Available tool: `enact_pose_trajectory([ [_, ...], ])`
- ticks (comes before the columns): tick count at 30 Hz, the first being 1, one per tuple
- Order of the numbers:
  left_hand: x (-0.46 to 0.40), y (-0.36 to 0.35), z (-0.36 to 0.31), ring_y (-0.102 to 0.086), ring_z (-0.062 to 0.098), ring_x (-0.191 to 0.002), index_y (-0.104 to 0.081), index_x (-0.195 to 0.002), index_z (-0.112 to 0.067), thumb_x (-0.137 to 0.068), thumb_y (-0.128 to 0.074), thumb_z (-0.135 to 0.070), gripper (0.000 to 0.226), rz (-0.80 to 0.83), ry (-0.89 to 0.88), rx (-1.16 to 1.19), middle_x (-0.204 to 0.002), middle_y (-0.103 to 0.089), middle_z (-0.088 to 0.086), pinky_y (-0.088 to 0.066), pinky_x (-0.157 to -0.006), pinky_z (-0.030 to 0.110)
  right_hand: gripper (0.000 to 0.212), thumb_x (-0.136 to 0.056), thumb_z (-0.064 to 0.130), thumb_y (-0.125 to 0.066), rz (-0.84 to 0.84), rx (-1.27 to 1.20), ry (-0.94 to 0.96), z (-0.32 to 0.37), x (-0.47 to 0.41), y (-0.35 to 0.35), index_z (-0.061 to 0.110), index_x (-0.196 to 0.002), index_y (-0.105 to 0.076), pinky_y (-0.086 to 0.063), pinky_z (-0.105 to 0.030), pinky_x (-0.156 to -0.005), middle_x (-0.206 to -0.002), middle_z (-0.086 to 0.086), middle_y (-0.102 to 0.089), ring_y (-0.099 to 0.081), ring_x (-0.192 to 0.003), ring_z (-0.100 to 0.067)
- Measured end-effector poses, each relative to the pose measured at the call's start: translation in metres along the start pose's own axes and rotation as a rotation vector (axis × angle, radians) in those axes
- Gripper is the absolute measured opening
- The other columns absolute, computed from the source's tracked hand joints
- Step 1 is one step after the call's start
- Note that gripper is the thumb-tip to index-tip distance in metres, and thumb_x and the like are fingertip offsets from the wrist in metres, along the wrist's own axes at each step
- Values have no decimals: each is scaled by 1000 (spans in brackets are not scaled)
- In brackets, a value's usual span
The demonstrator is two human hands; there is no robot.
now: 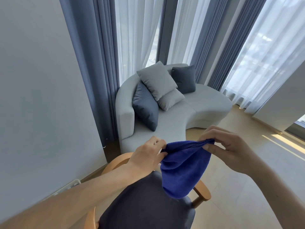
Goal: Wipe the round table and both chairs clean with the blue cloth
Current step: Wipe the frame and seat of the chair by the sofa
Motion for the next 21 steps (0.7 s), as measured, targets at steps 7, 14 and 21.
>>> enact_pose_trajectory([
  [7,-4,-11,16,-61,22,-79,-61,-90,-13,-88,-59,-13,3,48,206,239,-86,-67,3,-52,-75,40,28,-85,-14,-60,15,-21,-46,-3,4,-5,11,-95,-69,-51,-31,-73,-88,6,-63,-60,-84,-16],
  [14,-8,7,34,-68,22,-77,-58,-99,-5,-93,-52,2,11,198,479,856,-90,-69,18,-59,-63,33,30,-86,-10,-60,-21,-19,-185,-27,19,2,18,-93,-68,-53,-42,-74,-88,9,-66,-61,-86,-18],
  [21,-6,-16,31,-28,17,-60,-38,-52,-21,-74,-36,-6,27,248,697,1015,-63,-34,2,-22,-58,30,29,-88,-3,-61,8,29,-187,-28,11,-11,24,-96,-67,-53,-35,-74,-91,14,-65,-61,-89,-15],
])
Point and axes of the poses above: each hand's wrist, its own x-axis away from the middle knuckle, its own y-axis out of the back of the hand, z = x × y, the point moved 8 cm from there along -x, towards the middle knuckle
